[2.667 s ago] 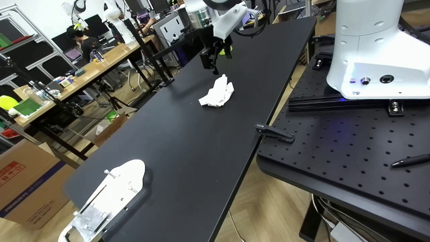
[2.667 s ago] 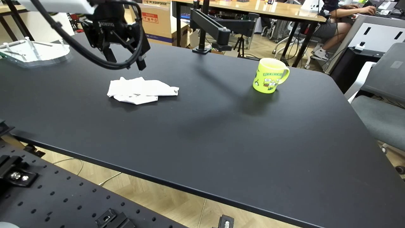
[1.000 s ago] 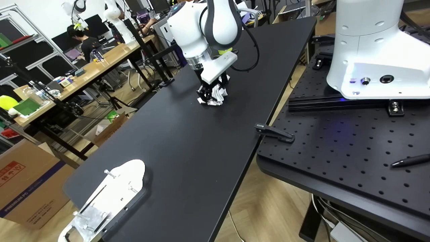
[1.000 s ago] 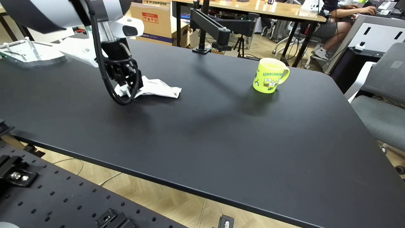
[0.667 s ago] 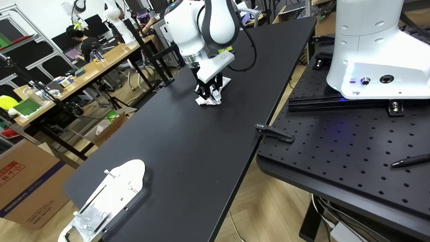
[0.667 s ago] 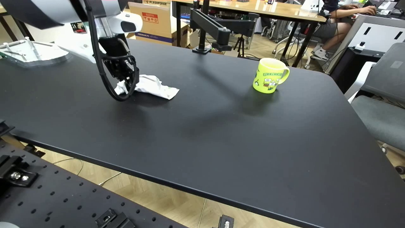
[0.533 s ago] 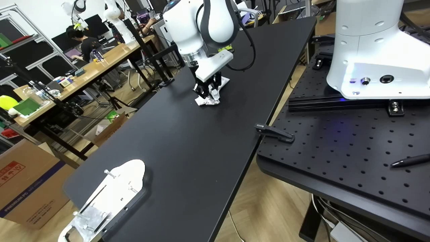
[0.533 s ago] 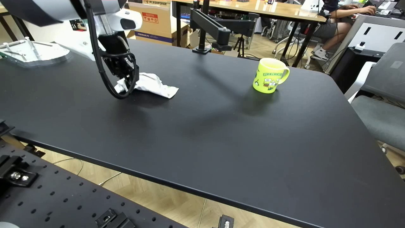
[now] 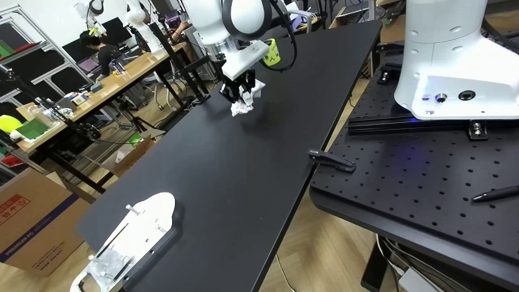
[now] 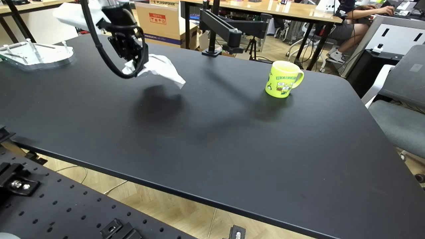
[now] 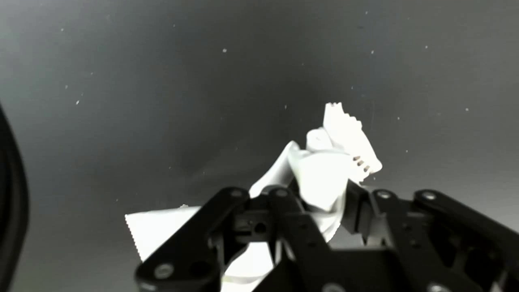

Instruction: Pick up the white cloth and put it on top of the black object

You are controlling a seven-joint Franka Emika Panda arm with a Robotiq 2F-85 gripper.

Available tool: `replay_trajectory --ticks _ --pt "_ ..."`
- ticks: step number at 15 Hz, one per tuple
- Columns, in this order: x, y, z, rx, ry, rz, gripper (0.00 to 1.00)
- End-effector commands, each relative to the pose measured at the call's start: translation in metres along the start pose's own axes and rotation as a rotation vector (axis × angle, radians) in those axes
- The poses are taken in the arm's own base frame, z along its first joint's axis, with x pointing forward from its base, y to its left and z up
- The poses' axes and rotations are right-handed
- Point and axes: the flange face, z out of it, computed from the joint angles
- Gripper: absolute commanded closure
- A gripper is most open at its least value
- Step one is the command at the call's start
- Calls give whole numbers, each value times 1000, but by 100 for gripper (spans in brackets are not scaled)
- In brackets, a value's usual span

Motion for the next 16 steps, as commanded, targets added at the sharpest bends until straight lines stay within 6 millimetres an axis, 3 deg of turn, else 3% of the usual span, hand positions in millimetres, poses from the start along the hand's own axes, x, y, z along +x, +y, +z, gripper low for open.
replay_trajectory --ticks 1,6,10,14,16 --pt "18 16 -50 -24 51 10 97" --pt "57 57 -134 -14 136 106 97" --pt "68 106 -197 -41 182 186 97" --pt "68 149 -238 -73 215 260 97" --pt "67 168 -247 -87 222 292 97"
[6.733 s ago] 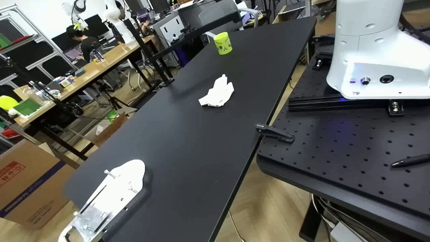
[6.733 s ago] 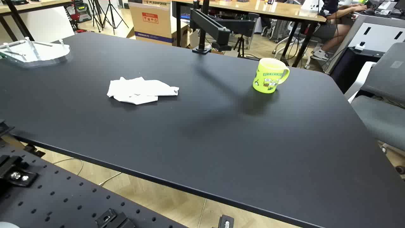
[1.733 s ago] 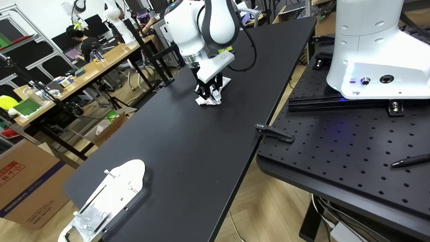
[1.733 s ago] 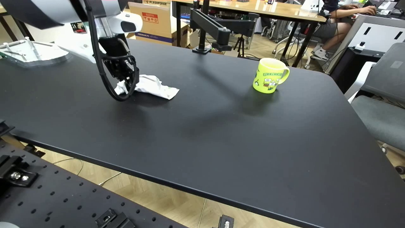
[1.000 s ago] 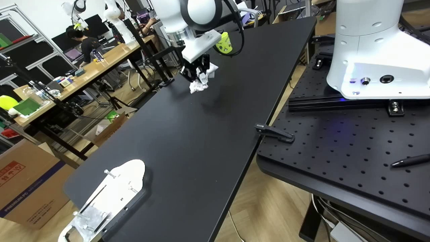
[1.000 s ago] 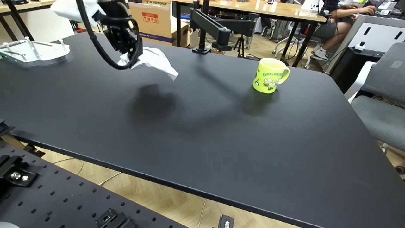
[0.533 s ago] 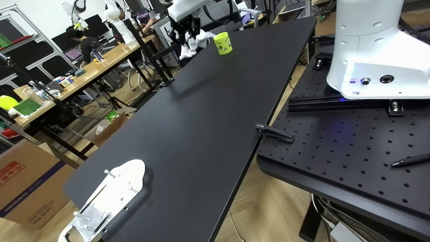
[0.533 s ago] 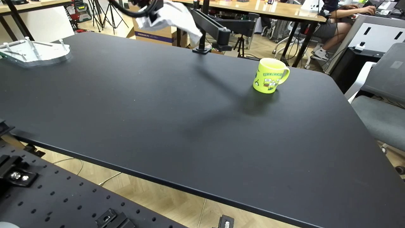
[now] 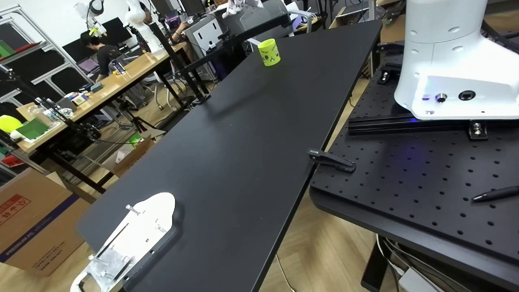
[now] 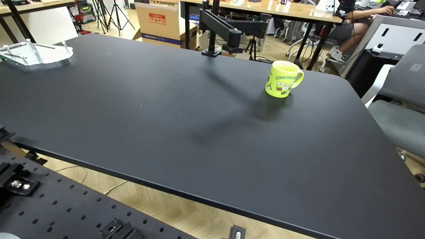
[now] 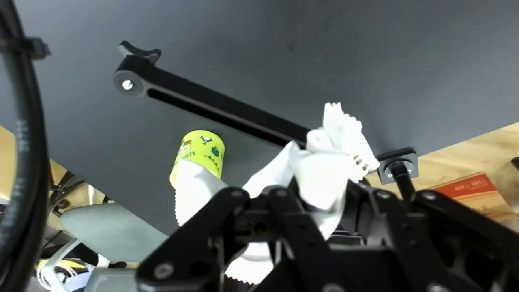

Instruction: Pick up the white cloth and put it on top of the black object

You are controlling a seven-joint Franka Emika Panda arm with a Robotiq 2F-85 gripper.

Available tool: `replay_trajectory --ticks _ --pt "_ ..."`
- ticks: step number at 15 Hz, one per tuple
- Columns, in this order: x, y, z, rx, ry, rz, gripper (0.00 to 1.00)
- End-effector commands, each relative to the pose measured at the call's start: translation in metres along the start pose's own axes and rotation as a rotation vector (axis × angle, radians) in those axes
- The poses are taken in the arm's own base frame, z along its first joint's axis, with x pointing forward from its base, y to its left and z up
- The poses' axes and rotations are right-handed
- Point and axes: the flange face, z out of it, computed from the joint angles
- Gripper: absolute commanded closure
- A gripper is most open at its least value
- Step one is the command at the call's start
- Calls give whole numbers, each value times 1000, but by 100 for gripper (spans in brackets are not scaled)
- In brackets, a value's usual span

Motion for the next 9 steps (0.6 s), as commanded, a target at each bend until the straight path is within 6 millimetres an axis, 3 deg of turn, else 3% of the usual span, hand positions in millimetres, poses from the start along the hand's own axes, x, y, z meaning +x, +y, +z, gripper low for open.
replay_trajectory --ticks 1,4,9 --pt "5 33 -15 -22 4 49 97" --pt "4 47 -4 -41 -6 56 97" --pt "2 52 36 -41 -58 36 97"
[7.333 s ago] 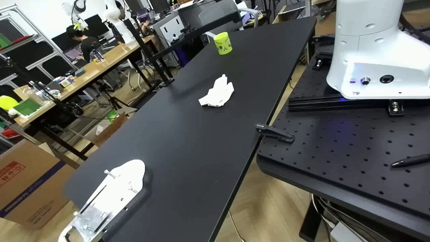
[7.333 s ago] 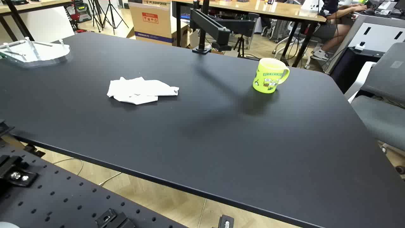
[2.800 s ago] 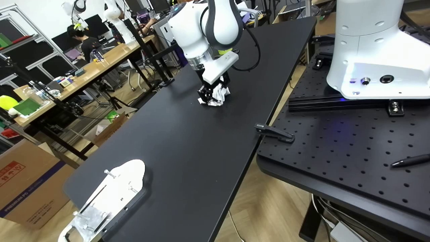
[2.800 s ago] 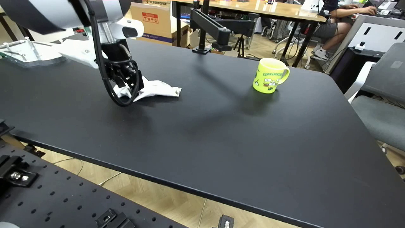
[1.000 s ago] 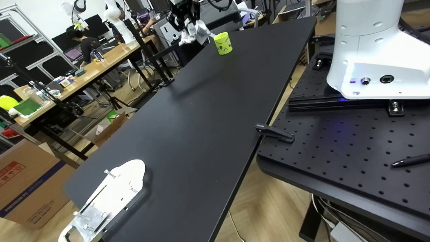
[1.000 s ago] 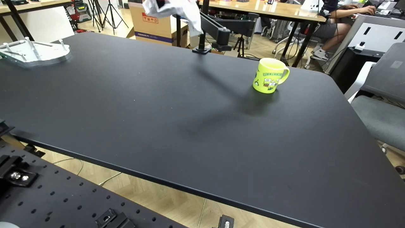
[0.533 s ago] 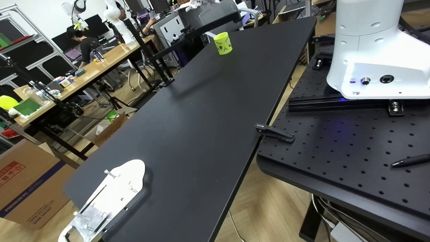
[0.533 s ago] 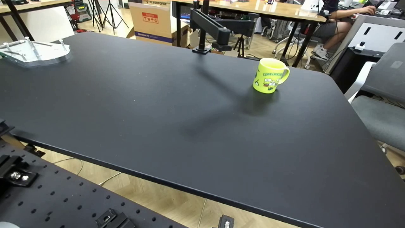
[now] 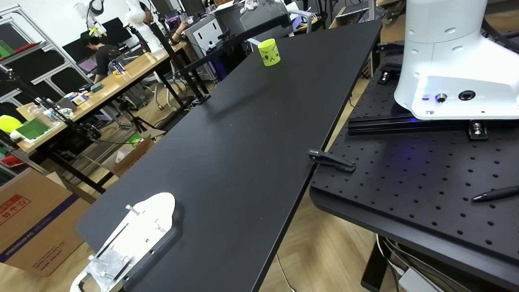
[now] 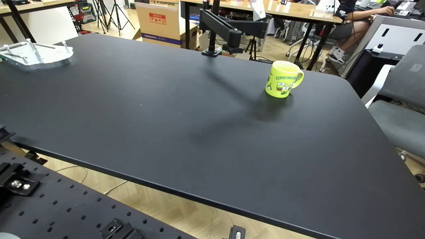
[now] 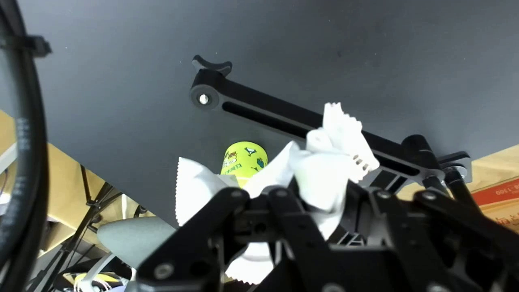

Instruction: Pick up the white cloth and put it on top of the black object

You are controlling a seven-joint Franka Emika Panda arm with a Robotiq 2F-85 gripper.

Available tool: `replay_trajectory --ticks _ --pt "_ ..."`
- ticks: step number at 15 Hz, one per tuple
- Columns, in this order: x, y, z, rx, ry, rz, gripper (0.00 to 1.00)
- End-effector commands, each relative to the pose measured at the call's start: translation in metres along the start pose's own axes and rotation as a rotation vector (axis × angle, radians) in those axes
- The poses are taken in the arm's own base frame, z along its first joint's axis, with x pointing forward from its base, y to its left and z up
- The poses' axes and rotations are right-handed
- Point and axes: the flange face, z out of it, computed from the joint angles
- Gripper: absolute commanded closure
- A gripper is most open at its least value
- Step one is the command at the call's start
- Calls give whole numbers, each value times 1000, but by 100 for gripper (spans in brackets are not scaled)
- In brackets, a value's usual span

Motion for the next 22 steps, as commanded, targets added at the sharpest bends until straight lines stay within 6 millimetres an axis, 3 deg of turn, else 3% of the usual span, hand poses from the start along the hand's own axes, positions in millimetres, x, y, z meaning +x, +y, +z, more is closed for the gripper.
replay_trajectory --ticks 1,7,12,13,15,22 --pt "2 2 29 8 -35 -21 97" --pt "-3 2 70 -7 -116 -72 97" --pt "-10 0 81 -9 -150 -112 97" --pt "-10 0 81 -10 -150 -114 62" --pt "-10 0 80 -8 -148 -120 56" --pt "-8 -15 54 15 -103 -156 8"
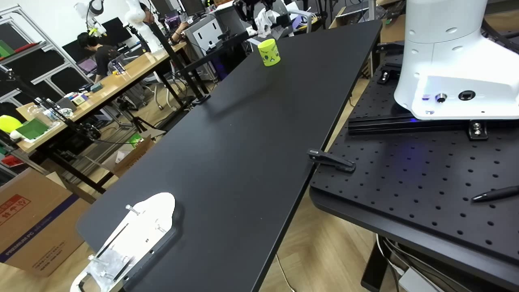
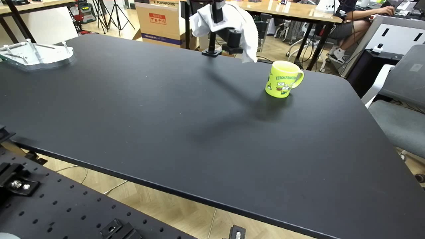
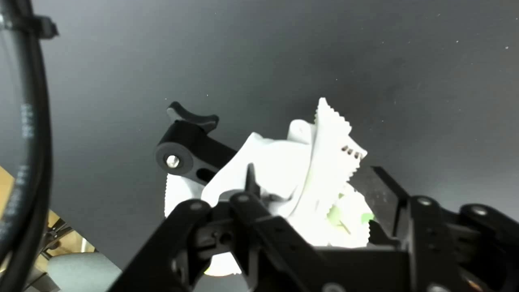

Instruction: Pick up the white cloth and put it on top of the black object

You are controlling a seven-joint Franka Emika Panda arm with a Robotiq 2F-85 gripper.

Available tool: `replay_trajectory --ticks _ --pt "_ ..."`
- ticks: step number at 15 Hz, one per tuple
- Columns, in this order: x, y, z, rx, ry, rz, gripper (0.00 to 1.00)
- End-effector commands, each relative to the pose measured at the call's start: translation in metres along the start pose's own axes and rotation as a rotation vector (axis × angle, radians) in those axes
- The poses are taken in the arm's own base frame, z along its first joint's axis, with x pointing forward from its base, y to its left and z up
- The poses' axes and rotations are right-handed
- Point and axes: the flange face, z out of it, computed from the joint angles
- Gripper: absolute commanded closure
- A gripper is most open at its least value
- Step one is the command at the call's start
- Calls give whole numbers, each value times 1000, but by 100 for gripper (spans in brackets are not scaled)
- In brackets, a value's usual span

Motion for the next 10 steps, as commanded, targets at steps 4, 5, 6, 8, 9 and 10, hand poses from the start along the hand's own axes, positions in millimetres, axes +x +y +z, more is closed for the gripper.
replay_trajectory --ticks 4,5,6,8,9,10 --pt "0 -15 -40 25 59 -36 0" --pt "-2 -17 -45 31 65 -42 0" --pt "-2 -19 -49 34 67 -44 0" --pt "-5 -22 -56 40 76 -54 0" --pt "-7 -24 -59 46 74 -61 0" --pt "-8 -25 -63 53 74 -70 0"
